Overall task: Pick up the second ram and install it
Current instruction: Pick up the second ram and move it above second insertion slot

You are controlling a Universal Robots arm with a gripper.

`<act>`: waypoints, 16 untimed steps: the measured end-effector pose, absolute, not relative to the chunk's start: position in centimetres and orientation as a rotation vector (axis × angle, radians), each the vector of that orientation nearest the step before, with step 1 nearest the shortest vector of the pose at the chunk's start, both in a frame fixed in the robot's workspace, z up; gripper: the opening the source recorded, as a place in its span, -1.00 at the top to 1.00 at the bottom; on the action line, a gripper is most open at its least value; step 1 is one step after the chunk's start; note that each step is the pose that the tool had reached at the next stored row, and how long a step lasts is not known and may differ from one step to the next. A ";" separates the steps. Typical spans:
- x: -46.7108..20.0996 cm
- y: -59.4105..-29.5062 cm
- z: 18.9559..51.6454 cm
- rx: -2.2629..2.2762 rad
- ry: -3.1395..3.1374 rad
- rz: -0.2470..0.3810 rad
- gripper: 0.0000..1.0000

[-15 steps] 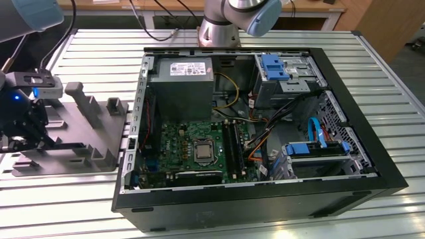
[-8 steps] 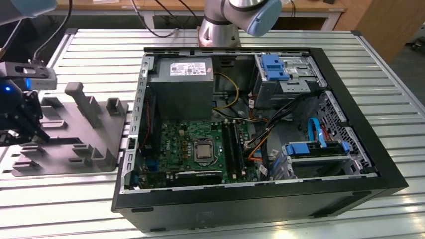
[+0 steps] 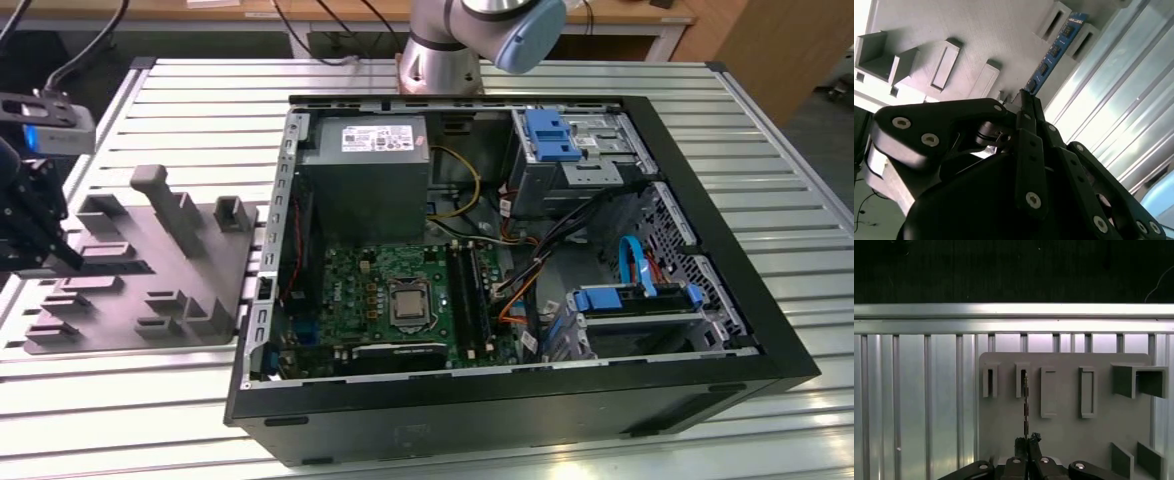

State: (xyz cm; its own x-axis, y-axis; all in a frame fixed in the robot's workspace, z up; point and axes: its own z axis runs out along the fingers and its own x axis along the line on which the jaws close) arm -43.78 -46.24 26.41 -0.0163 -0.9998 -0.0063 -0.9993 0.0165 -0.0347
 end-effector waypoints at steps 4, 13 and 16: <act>-43.8 -46.2 27.7 -2.183 2.219 -0.032 0.74; -43.8 -46.1 30.5 -2.182 2.218 -0.033 0.74; -43.8 -46.1 31.3 -2.182 2.218 -0.033 0.74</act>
